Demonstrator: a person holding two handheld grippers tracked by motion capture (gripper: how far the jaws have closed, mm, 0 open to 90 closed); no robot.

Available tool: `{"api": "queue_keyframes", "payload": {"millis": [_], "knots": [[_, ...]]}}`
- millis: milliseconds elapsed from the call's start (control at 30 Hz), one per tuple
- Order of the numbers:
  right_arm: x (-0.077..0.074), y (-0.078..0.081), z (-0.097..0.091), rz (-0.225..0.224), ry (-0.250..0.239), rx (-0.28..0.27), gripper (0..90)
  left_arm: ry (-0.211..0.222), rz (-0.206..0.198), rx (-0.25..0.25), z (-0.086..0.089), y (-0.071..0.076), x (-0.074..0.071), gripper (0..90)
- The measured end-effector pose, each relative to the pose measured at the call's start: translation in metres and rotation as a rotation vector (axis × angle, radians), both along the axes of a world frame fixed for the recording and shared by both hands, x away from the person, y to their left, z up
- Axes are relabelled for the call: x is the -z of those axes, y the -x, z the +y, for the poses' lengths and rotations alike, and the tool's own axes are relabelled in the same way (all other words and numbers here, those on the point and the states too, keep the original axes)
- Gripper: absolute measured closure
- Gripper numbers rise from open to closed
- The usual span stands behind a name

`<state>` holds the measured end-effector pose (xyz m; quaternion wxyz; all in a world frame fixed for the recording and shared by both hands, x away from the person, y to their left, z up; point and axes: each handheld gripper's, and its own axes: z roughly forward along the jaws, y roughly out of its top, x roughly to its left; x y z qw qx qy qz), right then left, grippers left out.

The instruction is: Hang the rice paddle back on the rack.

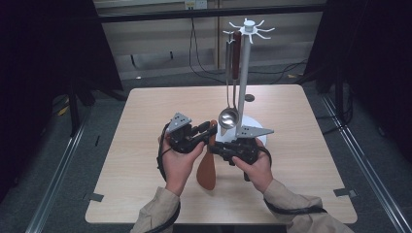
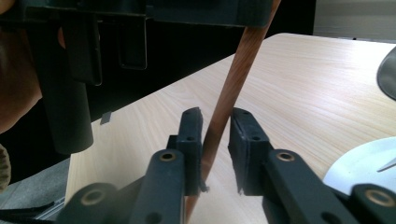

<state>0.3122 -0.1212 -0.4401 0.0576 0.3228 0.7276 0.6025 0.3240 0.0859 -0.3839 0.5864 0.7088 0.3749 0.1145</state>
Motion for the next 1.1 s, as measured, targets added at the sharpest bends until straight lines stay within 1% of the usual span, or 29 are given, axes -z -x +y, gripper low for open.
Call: {"api": "queue_keyframes", "payload": {"millis": [33, 100, 133, 167, 200, 233, 267, 333, 367, 400, 433, 467, 500, 533, 567, 600, 633, 700, 733, 767, 800, 833, 867, 900, 933, 967, 1067, 1100], "knots": [[0.0, 0.0, 0.0, 0.01, -0.005, 0.004, 76.6, -0.004, 0.003, -0.006, -0.001, 0.0, 0.0, 65.9], [0.0, 0.0, 0.0, 0.012, -0.006, 0.008, 77.2, -0.003, 0.002, -0.008, -0.001, 0.0, 0.0, 65.8], [0.0, 0.0, -0.001, 0.022, -0.011, 0.022, 79.1, -0.002, 0.001, -0.011, -0.001, 0.0, 0.0, 65.9], [0.0, 0.0, -0.001, 0.033, -0.015, 0.028, 80.8, 0.007, 0.003, -0.01, 0.0, 0.0, 0.0, 65.9], [0.0, 0.0, -0.001, 0.033, -0.015, 0.028, 80.8, 0.007, 0.003, -0.01, 0.0, 0.0, 0.0, 65.9], [0.001, 0.0, -0.003, 0.05, -0.015, 0.048, 83.5, 0.017, -0.003, -0.013, 0.0, 0.0, 0.0, 65.9], [0.001, -0.001, -0.005, 0.056, -0.022, 0.057, 83.5, 0.014, -0.001, -0.012, 0.0, 0.0, -0.001, 65.8], [0.0, 0.0, -0.005, 0.062, -0.019, 0.054, 83.9, 0.018, -0.006, -0.005, 0.0, 0.0, 0.0, 65.6], [-0.001, 0.0, -0.005, 0.068, -0.017, 0.056, 84.0, 0.007, -0.014, -0.006, 0.0, 0.0, -0.001, 65.4], [-0.001, 0.0, -0.005, 0.068, -0.017, 0.056, 84.0, 0.007, -0.014, -0.006, 0.0, 0.0, -0.001, 65.0], [-0.004, -0.001, -0.006, 0.076, -0.027, 0.051, 84.0, 0.005, -0.029, -0.005, 0.002, 0.0, -0.002, 64.6], [-0.004, -0.001, -0.006, 0.076, -0.027, 0.051, 84.0, 0.005, -0.029, -0.005, 0.002, 0.0, -0.002, 64.3], [-0.007, -0.001, -0.008, 0.073, -0.019, 0.044, 84.0, 0.008, -0.032, 0.009, 0.003, -0.001, -0.003, 63.6], [-0.008, -0.001, -0.009, 0.071, -0.021, 0.046, 84.0, 0.001, -0.033, 0.005, 0.003, -0.001, -0.003, 62.1], [-0.009, -0.002, -0.011, 0.071, -0.025, 0.046, 84.0, -0.015, -0.039, -0.01, 0.003, 0.0, -0.002, 58.5], [-0.01, -0.002, -0.013, 0.069, -0.027, 0.047, 84.0, -0.015, -0.046, -0.008, 0.004, -0.001, -0.001, 55.5], [-0.011, -0.002, -0.015, 0.067, -0.026, 0.053, 84.0, -0.021, -0.037, -0.011, 0.005, -0.001, 0.0, 54.7], [-0.011, -0.003, -0.021, 0.064, -0.028, 0.065, 84.0, -0.019, -0.039, -0.015, 0.007, -0.001, 0.004, 49.6], [-0.011, -0.004, -0.024, 0.064, -0.029, 0.067, 84.0, -0.027, -0.03, -0.022, 0.009, -0.001, 0.006, 48.4], [-0.012, -0.004, -0.027, 0.065, -0.031, 0.065, 84.0, -0.036, -0.034, -0.019, 0.011, -0.002, 0.008, 46.6], [-0.012, -0.004, -0.027, 0.065, -0.031, 0.065, 84.0, -0.036, -0.034, -0.019, 0.011, -0.002, 0.008, 44.1], [-0.013, -0.004, -0.032, 0.061, -0.032, 0.065, 84.0, -0.052, -0.029, -0.033, 0.013, -0.003, 0.012, 41.1], [-0.013, -0.004, -0.032, 0.061, -0.032, 0.065, 84.0, -0.052, -0.029, -0.033, 0.013, -0.003, 0.012, 38.2], [-0.015, -0.004, -0.036, 0.057, -0.037, 0.061, 84.0, -0.063, -0.025, -0.042, 0.015, -0.004, 0.016, 37.1], [-0.016, -0.004, -0.038, 0.051, -0.037, 0.061, 84.0, -0.055, -0.015, -0.052, 0.014, -0.004, 0.017, 36.3], [-0.017, -0.004, -0.04, 0.046, -0.037, 0.056, 84.0, -0.06, -0.02, -0.051, 0.014, -0.005, 0.019, 35.0], [-0.018, -0.004, -0.043, 0.042, -0.038, 0.058, 84.0, -0.074, -0.011, -0.065, 0.014, -0.006, 0.024, 31.7], [-0.018, -0.005, -0.045, 0.038, -0.038, 0.057, 84.0, -0.079, -0.008, -0.06, 0.015, -0.008, 0.025, 30.8]]}}
